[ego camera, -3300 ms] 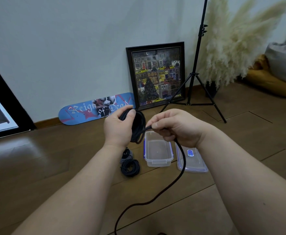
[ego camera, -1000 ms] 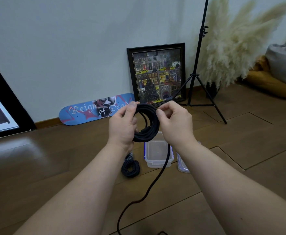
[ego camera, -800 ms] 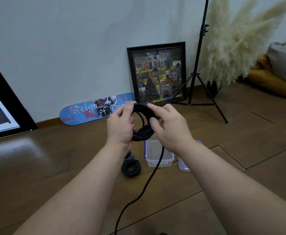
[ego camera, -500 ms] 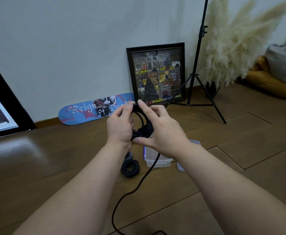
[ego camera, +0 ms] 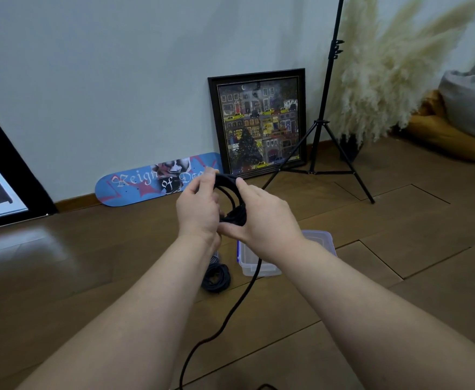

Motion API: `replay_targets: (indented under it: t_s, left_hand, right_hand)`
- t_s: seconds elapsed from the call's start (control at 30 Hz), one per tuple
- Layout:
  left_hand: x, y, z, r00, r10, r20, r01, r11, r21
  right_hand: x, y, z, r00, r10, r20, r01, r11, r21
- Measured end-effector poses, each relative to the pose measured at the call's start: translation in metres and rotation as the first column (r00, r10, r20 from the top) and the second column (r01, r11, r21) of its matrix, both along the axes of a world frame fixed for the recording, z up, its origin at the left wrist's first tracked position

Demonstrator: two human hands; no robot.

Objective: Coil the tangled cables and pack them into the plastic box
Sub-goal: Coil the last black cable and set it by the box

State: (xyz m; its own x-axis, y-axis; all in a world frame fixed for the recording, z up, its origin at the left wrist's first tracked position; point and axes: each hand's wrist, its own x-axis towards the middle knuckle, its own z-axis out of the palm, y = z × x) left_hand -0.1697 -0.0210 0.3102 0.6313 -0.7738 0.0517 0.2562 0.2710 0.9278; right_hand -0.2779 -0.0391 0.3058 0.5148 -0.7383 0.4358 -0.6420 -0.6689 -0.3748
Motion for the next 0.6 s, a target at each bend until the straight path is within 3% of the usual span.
replay_targets:
  t_s: [0.07, 0.17, 0.27, 0.4, 0.6]
  left_hand:
    - [0.001, 0.001, 0.001, 1.0, -0.008, -0.023, 0.008, 1.0, -0.002]
    - [0.008, 0.002, 0.004, 0.999, -0.032, -0.034, 0.031, 0.999, -0.02]
    - [0.008, 0.003, 0.005, 0.997, -0.056, -0.046, 0.055, 0.998, -0.025]
    - [0.001, 0.007, 0.005, 0.996, -0.085, 0.016, 0.085, 0.996, -0.033]
    - [0.002, 0.007, 0.004, 0.996, -0.069, 0.052, 0.071, 0.996, -0.049]
  right_hand:
    - [-0.01, -0.002, 0.004, 0.979, 0.045, 0.199, -0.07, 0.99, 0.121]
    - [-0.018, -0.006, 0.006, 0.882, -0.038, 0.471, -0.085, 0.967, 0.238]
    - [-0.023, -0.011, 0.008, 0.904, -0.107, 0.413, 0.043, 0.986, 0.162]
    - [-0.023, -0.013, 0.006, 0.925, -0.141, 0.353, 0.094, 0.984, 0.148]
    - [-0.018, -0.014, 0.014, 0.872, -0.175, 0.458, 0.104, 0.979, 0.176]
